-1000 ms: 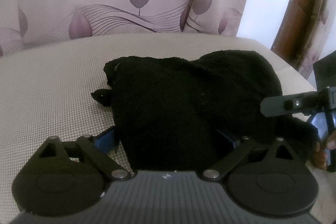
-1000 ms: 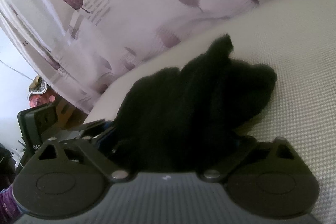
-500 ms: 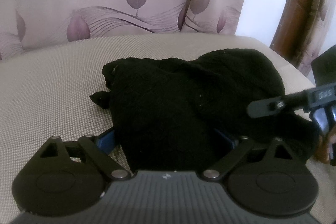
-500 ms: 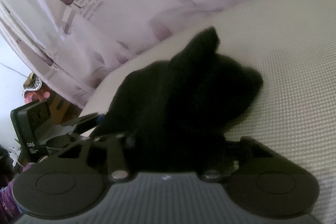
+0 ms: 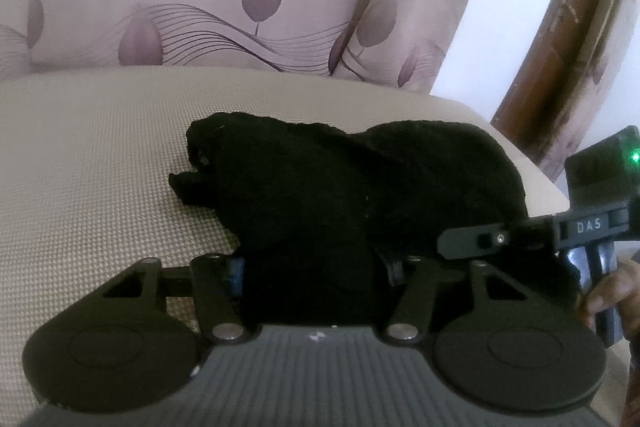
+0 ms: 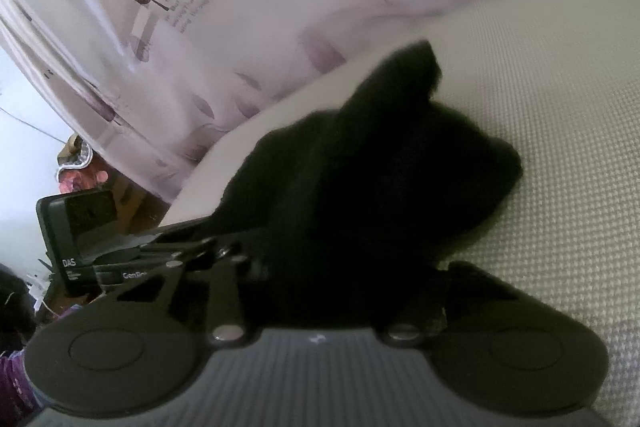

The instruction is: Fold small clothes

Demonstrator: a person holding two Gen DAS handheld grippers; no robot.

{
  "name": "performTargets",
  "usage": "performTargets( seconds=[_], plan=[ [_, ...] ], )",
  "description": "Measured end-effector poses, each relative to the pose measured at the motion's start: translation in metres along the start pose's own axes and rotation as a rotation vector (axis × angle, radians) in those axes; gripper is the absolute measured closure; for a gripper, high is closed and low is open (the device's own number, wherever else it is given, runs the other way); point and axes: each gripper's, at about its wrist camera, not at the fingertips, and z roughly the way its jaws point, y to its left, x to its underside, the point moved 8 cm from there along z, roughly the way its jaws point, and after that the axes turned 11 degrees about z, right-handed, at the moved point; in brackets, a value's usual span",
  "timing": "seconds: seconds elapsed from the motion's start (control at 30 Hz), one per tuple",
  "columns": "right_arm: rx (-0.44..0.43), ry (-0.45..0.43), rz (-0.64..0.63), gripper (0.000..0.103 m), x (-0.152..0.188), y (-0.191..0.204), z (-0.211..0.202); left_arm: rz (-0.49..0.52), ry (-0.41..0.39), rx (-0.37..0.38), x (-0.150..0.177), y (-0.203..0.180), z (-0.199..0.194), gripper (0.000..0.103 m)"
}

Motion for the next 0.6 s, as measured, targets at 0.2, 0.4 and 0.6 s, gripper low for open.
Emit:
performTargets(
  seconds=[0.2,0.4,0.6],
  plan=[
    [-0.022,0.02,0.036,0.06,0.0,-0.005,-0.001,-0.02,0.021,0.09,0.005,0.0,0.0,0.008],
    [-0.04,0.024,0.055,0.056,0.001,-0.005,-0.001,0.003,0.02,0.127,0.013,-0.007,0.003,0.003],
    [-0.029,-0.002,-0.002,0.068,0.0,0.006,0.005,-0.063,-0.048,0.071,0.016,-0.002,0.002,0.062]
  ],
)
